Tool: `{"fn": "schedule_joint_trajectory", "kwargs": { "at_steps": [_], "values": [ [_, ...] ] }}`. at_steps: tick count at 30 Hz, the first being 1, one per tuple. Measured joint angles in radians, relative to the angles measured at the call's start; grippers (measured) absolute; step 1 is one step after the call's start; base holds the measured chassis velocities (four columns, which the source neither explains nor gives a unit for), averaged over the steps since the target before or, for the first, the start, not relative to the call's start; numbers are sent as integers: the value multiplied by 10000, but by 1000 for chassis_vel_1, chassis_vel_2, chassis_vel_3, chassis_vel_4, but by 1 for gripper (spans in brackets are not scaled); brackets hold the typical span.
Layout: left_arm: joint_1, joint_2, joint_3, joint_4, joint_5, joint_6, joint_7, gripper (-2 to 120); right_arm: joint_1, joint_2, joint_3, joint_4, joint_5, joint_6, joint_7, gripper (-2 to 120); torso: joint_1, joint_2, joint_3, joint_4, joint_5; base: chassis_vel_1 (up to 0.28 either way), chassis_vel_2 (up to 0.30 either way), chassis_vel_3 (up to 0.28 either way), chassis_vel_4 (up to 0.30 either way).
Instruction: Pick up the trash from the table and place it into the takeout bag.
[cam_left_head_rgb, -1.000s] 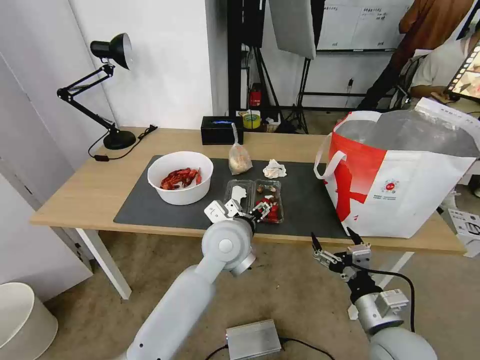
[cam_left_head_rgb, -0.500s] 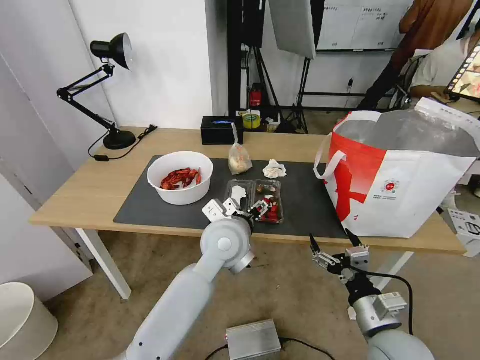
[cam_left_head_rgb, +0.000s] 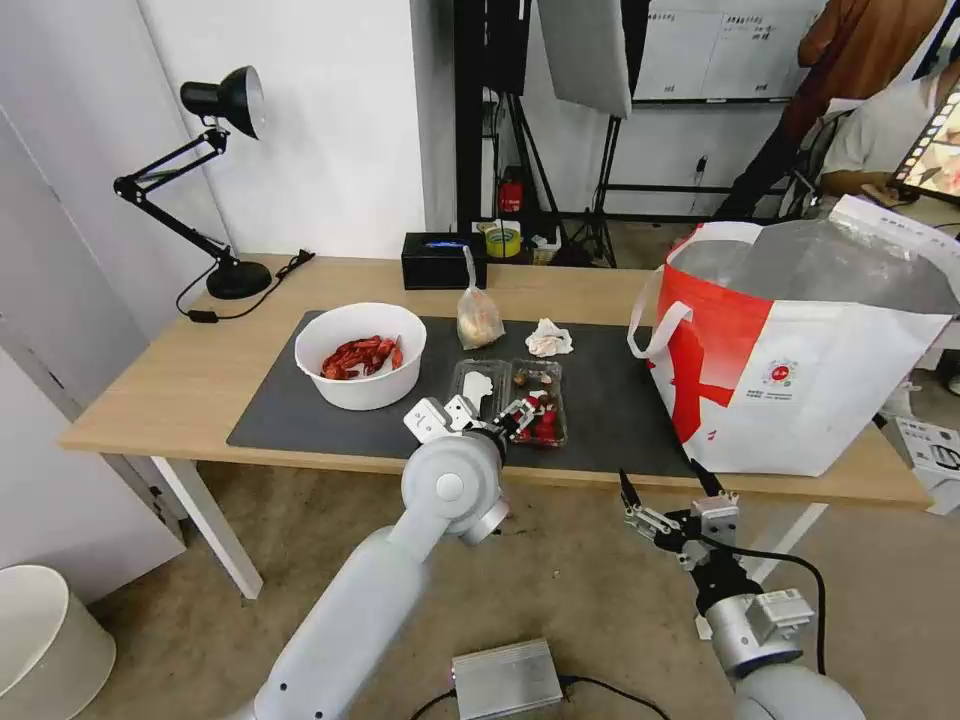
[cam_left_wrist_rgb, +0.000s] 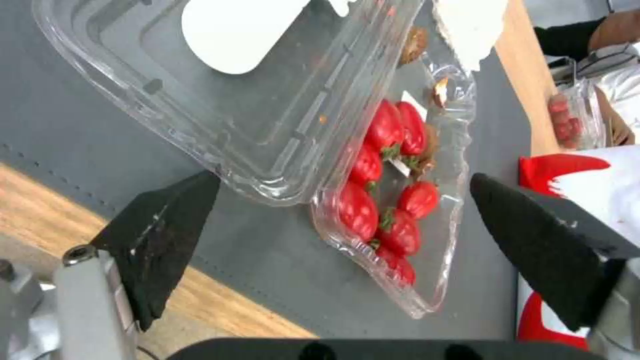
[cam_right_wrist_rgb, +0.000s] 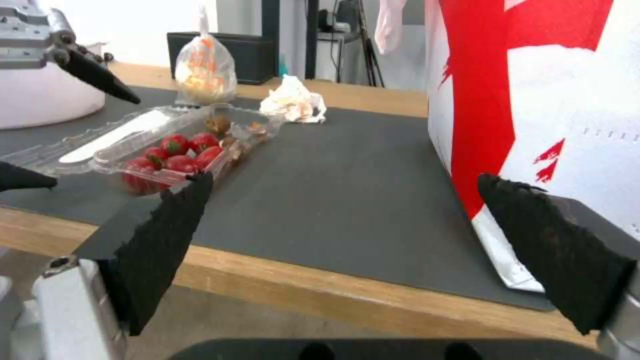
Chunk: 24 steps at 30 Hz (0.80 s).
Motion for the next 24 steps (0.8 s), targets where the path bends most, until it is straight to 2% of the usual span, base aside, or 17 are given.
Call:
{"fn": "schedule_joint_trajectory", "kwargs": {
  "at_steps": [15,24],
  "values": [
    [169,-55,-74,-39,395,-327,111,100,-20,99,-59,-110,-124,46,-52,100,0,0,0,0,0,0,0,0,0],
    [352,18,-133,-214,692,-657,393,100,-34,129,-121,-155,-208,71,-80,100,0,0,0,0,0,0,0,0,0]
  ]
}}
